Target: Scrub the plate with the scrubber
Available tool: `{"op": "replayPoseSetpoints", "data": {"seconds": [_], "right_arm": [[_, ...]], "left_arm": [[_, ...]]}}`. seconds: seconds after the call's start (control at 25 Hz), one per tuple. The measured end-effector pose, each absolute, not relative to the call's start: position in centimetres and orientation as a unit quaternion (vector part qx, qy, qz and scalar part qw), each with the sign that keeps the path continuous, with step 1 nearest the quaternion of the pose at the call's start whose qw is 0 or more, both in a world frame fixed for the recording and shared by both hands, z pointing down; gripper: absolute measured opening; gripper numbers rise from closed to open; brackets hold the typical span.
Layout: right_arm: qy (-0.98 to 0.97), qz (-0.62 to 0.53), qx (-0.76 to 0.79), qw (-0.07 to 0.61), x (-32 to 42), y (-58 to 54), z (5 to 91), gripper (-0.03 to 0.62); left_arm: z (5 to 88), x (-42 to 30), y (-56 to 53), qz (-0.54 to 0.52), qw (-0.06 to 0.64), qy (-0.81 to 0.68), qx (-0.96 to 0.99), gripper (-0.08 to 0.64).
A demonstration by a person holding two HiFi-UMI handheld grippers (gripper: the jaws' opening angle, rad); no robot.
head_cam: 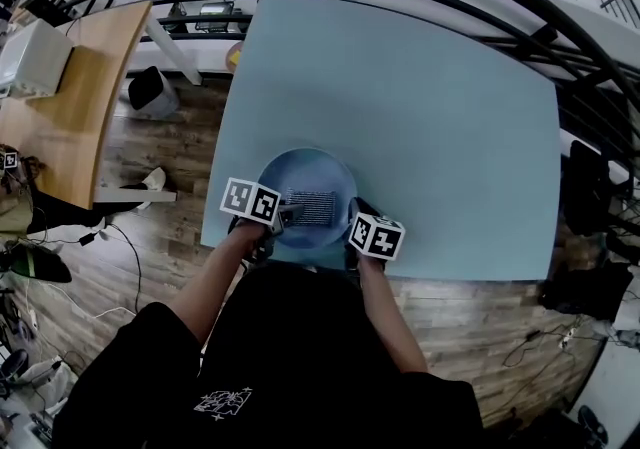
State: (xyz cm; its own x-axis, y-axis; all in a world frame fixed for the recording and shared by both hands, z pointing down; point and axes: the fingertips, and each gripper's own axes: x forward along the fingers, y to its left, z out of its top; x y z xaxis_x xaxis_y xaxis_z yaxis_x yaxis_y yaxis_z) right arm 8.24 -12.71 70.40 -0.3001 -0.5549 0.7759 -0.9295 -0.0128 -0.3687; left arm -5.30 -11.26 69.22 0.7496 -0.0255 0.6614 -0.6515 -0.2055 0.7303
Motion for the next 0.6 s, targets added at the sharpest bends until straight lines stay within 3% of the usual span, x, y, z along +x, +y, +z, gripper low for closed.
{"op": "replayPoseSetpoints", "data": {"seconds": [0.6], "right_arm": [[-0.675, 0.446, 0.548, 0.212, 8.2, -12.8, 70.5, 0.023]], "left_arm": [[69.0, -8.1, -14.1, 0.24, 0.586, -0.279, 0.722, 0.094]]}}
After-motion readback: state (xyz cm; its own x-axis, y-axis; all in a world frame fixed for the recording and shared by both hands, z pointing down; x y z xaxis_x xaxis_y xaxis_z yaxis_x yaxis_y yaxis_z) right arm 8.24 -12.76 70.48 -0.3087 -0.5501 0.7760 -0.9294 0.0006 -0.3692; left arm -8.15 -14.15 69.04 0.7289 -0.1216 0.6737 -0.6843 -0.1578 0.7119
